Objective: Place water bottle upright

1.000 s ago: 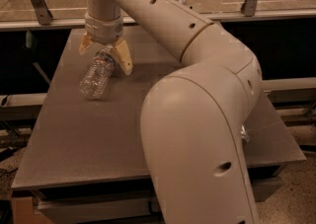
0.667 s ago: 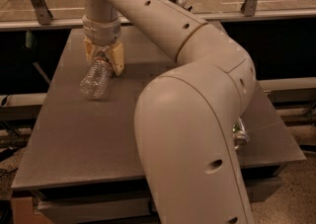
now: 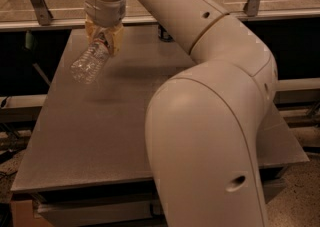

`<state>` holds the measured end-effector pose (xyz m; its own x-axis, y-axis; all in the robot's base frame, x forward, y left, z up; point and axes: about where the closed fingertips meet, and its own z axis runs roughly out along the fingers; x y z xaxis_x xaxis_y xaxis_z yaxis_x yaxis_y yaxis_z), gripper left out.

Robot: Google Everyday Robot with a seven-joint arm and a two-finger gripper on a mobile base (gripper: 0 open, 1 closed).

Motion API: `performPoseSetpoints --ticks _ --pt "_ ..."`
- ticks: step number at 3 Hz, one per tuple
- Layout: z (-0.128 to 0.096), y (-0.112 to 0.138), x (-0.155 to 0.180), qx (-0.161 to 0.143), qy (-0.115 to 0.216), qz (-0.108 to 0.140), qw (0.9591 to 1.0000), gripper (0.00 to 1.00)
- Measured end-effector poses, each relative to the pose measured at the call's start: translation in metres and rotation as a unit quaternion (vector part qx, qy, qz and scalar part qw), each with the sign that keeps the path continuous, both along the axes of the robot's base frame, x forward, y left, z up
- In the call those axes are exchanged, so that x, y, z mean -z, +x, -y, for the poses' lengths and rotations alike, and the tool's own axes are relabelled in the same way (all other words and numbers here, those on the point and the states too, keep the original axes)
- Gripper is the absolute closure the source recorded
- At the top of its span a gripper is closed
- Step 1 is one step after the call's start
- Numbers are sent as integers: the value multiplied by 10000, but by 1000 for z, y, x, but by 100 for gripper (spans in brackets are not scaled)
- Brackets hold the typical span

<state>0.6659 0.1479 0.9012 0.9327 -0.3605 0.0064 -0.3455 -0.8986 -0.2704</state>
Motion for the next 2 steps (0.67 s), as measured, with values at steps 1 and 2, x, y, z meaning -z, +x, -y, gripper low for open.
performPoseSetpoints --ticks 1,2 --pt "-8 6 0 -6 114 107 9999 100" --pt "-11 9 1 -8 156 145 9998 100"
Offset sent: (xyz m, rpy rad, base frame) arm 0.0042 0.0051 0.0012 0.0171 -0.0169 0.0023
